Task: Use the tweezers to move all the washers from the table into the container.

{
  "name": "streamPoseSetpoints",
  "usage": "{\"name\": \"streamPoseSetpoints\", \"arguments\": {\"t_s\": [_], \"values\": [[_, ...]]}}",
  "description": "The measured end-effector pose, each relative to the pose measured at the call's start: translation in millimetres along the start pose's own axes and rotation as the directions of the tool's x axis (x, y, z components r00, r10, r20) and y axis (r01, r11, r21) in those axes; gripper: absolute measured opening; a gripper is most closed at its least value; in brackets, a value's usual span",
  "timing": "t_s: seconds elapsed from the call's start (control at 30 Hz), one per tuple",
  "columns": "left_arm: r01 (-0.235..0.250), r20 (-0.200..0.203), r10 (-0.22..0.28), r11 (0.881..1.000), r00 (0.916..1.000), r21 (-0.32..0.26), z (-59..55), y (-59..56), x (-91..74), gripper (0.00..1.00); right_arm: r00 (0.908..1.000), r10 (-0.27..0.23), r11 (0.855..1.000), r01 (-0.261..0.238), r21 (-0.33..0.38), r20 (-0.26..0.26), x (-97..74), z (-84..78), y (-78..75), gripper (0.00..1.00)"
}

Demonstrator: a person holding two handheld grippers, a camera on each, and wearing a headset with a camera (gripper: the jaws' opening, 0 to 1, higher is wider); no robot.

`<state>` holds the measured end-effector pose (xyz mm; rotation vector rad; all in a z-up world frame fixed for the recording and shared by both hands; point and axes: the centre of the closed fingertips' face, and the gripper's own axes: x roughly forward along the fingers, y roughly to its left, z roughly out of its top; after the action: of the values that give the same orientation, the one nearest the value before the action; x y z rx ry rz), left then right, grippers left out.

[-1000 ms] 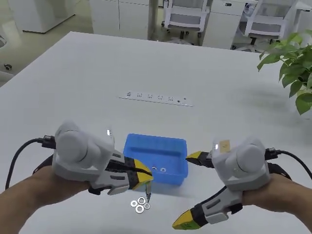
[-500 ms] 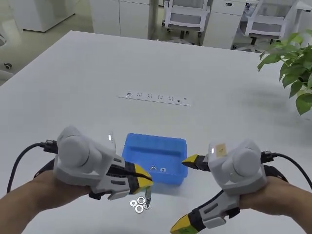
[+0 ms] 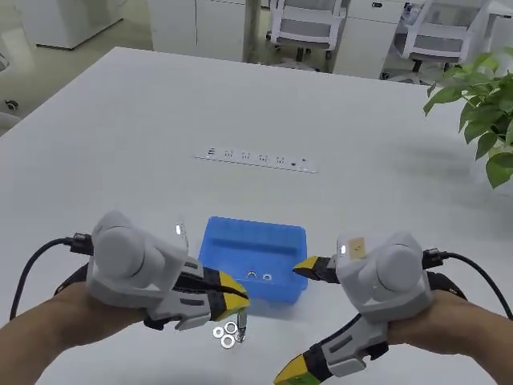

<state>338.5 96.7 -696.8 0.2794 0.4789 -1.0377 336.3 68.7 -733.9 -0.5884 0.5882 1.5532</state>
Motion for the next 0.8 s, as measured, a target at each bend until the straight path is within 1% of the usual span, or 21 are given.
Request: {"name": "streamPoseSetpoints", "arguments": {"t_s": [0.13,0.2,0.23,0.37,0.6,0.7,0.77,0.8], "values": [[0.001,-0.001,-0.001,1.000,1.0000,0.001,-1.7,-0.2,1.0,0.06,0.9999,0.015,1.000,-0.015,-0.015,0.000,1.9,0.9,3.0,0.90],[0.000,-0.005,0.000,1.000,1.0000,0.003,-3.6,-0.4,1.4,0.06,0.9995,0.033,0.999,-0.033,-0.029,0.002,3.6,1.8,6.7,0.88],[0.000,0.003,0.000,1.000,1.0000,0.002,-2.7,-0.8,1.5,0.06,0.9992,0.040,0.998,-0.039,-0.042,0.004,4.8,2.7,8.2,0.87],[0.001,0.007,-0.001,1.000,1.0000,-0.005,-2.8,-0.8,1.1,0.06,0.9980,0.063,0.995,-0.063,-0.071,0.004,8.3,4.6,11.5,0.79],[0.011,-0.003,-0.011,1.000,0.9999,0.010,-1.9,-2.1,0.4,0.06,0.9953,0.097,0.986,-0.097,-0.136,-0.006,16.5,7.5,12.2,0.67],[0.018,0.000,-0.018,1.000,0.9998,0.010,-1.5,-3.1,0.6,0.06,0.9927,0.121,0.980,-0.121,-0.155,-0.010,19.9,9.5,13.1,0.59],[0.020,0.000,-0.020,1.000,0.9998,0.016,-1.3,-3.3,0.5,0.06,0.9929,0.117,0.974,-0.119,-0.192,-0.019,22.3,9.9,10.7,0.54],[0.022,-0.002,-0.022,0.999,0.9998,0.023,-1.9,-2.9,0.2,0.06,0.9922,0.123,0.974,-0.125,-0.191,-0.020,23.2,10.1,11.4,0.52]]}}
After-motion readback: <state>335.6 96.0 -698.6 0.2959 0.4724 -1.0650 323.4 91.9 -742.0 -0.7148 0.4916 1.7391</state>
